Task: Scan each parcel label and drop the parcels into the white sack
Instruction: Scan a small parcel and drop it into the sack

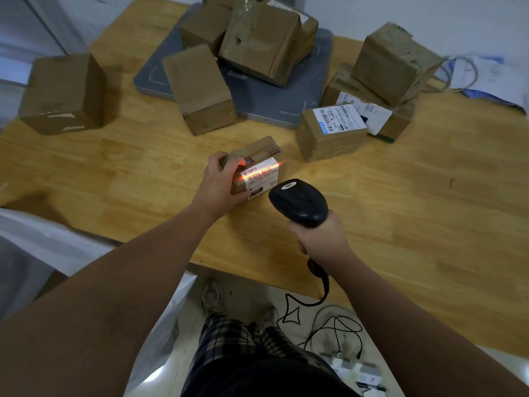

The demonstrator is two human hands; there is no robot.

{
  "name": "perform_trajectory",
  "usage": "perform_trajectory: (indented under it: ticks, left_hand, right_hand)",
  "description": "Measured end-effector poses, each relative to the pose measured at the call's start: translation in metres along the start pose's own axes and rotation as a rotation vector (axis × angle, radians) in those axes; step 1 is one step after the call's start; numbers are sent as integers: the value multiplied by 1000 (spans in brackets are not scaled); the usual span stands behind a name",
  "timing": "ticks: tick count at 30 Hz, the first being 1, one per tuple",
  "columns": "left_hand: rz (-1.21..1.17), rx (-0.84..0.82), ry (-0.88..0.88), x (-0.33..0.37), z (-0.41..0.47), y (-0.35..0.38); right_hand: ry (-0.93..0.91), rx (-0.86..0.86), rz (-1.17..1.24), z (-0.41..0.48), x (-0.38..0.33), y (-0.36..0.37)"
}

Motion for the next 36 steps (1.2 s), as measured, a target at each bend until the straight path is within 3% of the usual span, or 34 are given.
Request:
perform_trajectory:
  ticks: [7,32,36]
  left_hand:
    - [-189,-98,-101,0,-6,-4]
    - [-443,-62,-129,8,11,-32]
    - [-590,-21,-123,15,-6,-41]
  right_hand:
    - [-2,11,-66,4,-4,-4]
    - [-67,81,50,6,-34,-21]
    - [-82,71,89,2,-41,-5]
Point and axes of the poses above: each hand's wrist, its own z-axis towards the middle knuckle, its own y-axis out of the palm, x = y × z, the point moved 4 cm from there along z, towards the middle knuckle, and after that the axes turned 2 degrees about y, right-handed, at the moved point
